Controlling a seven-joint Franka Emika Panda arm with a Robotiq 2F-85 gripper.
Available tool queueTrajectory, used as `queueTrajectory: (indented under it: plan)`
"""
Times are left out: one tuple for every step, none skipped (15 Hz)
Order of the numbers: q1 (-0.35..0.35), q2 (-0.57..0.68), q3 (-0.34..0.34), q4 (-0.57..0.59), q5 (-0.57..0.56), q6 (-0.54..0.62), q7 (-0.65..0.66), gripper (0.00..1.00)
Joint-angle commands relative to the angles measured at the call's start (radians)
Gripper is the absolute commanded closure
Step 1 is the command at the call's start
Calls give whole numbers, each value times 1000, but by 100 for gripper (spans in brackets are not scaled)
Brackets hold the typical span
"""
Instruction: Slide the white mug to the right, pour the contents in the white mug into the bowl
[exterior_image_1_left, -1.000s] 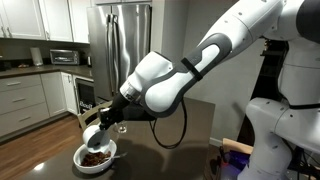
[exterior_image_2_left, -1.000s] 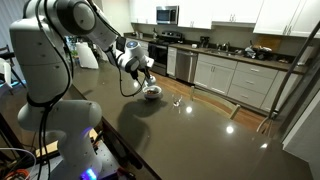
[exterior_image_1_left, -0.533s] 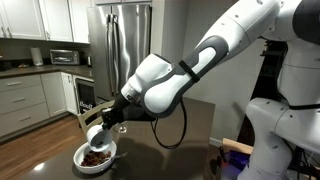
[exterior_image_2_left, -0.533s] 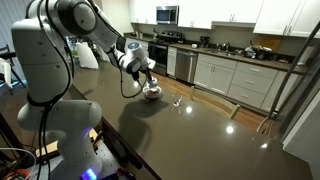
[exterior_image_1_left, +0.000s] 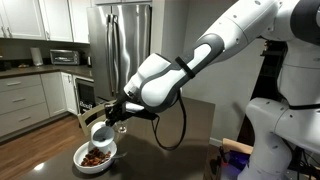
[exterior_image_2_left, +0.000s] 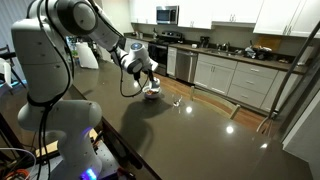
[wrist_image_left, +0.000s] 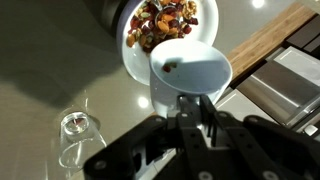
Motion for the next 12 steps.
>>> queueTrajectory:
  plan:
    - [0, 0, 0, 0, 2, 0, 1, 85]
    - [0, 0, 0, 0, 2, 0, 3, 85]
    - [0, 0, 0, 0, 2, 0, 6, 85]
    - [0, 0, 0, 0, 2, 0, 6, 85]
    - [0, 0, 0, 0, 2, 0, 7, 94]
    - [0, 1, -2, 0, 2, 1, 11, 93]
    - [0, 4, -7, -2, -4, 5, 17, 93]
    - [2, 8, -12, -2, -12, 8, 23, 93]
    - [5, 11, -18, -3, -23, 13, 32, 93]
    - [7, 13, -24, -4, -30, 15, 37, 94]
    - [10, 14, -32, -4, -38, 17, 42, 93]
    - [13, 14, -40, -5, -44, 21, 47, 93]
